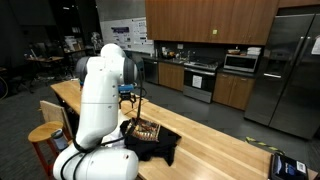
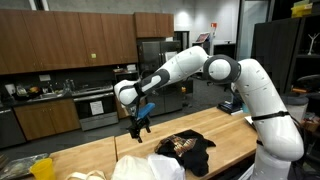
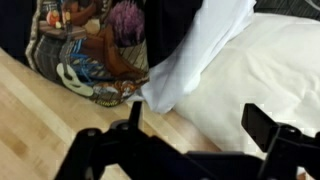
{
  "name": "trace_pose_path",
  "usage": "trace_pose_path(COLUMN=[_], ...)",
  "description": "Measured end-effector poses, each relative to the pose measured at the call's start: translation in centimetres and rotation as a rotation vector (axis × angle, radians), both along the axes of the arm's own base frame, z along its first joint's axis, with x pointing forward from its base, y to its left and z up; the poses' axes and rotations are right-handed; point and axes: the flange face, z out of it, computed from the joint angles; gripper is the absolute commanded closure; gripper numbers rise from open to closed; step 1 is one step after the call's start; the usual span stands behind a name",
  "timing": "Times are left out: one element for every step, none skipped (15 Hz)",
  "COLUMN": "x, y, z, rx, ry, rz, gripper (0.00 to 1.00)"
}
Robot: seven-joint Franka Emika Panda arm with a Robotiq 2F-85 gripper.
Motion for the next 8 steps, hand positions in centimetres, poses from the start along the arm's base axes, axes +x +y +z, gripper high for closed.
trace_pose_path(x=[-0.7, -1.3, -2.0, -2.5, -3.0, -3.6, -4.1, -4.7], y=[-0.2, -0.3, -0.4, -0.5, -0.7, -0.9, -1.2, -1.6], z=[-0.6, -1.1, -1.6, -2.1, -2.6, -3.1, -3.5, -4.1], rx=[-0.026, -0.049, -0.070, -0.095, -0.121, -0.153, -0.187, -0.222], ry=[0.037, 0.066, 0.087, 0.100, 0.101, 0.095, 0.084, 0.066], rz=[0.003, 0.009, 0.015, 0.022, 0.029, 0.035, 0.042, 0.048], gripper=[0.00, 0.00, 0.00, 0.00, 0.00, 0.00, 0.00, 0.00])
